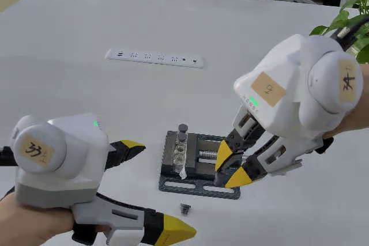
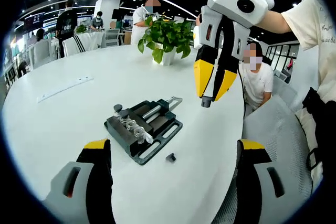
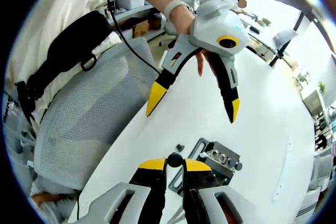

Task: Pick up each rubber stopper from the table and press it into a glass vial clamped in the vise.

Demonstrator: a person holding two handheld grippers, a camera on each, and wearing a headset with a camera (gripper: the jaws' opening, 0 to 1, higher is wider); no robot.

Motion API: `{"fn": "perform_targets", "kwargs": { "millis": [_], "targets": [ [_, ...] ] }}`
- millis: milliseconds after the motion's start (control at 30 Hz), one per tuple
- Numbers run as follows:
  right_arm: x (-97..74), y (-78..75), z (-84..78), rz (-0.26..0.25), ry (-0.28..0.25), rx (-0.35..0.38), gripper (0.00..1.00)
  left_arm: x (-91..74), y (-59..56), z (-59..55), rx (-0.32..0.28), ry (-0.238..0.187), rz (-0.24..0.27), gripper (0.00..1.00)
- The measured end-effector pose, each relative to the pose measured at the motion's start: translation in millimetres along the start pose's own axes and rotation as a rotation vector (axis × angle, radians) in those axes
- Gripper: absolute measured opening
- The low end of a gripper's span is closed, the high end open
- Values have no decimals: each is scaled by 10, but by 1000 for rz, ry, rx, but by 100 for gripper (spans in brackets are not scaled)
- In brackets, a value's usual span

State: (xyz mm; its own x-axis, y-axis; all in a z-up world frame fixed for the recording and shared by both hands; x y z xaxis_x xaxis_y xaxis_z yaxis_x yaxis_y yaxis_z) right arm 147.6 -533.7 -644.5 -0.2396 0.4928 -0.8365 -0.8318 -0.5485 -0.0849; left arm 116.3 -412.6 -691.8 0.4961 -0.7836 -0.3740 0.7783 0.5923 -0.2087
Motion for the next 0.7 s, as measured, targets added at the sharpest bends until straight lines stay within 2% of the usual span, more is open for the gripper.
{"fn": "perform_targets", "kwargs": {
  "millis": [200, 333, 467, 533, 700],
  "targets": [
    [55, -247, -66, -17, 12, 2, 7, -29, 82, -26, -23, -8, 31, 99],
    [89, -411, -108, -25, 33, -6, 7, -43, 98, -46, -22, 1, 42, 99],
    [137, -550, -143, -22, 69, -22, 7, -100, 172, -70, -19, 8, 58, 99],
    [169, -656, -192, -52, 112, -16, 6, -127, 238, -94, -22, 11, 64, 99],
    [240, -803, -210, -56, 121, -5, 6, -126, 214, -112, -23, 16, 78, 99]
  ]
}}
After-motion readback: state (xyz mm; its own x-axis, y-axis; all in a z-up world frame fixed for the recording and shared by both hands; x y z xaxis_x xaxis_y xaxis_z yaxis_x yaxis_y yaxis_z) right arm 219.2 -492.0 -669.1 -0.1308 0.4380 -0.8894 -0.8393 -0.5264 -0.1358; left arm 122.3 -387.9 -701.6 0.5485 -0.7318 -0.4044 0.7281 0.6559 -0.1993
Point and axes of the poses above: the centre of the closed fingertips' face, and the gripper's own axes: x roughly forward along the fingers, y roughly to its left, z roughly out of its top, the point moved 6 cm from there along -x, roughly backward along the fingers, and after that the axes turned 7 degrees about -y, right-handed, at the moved point
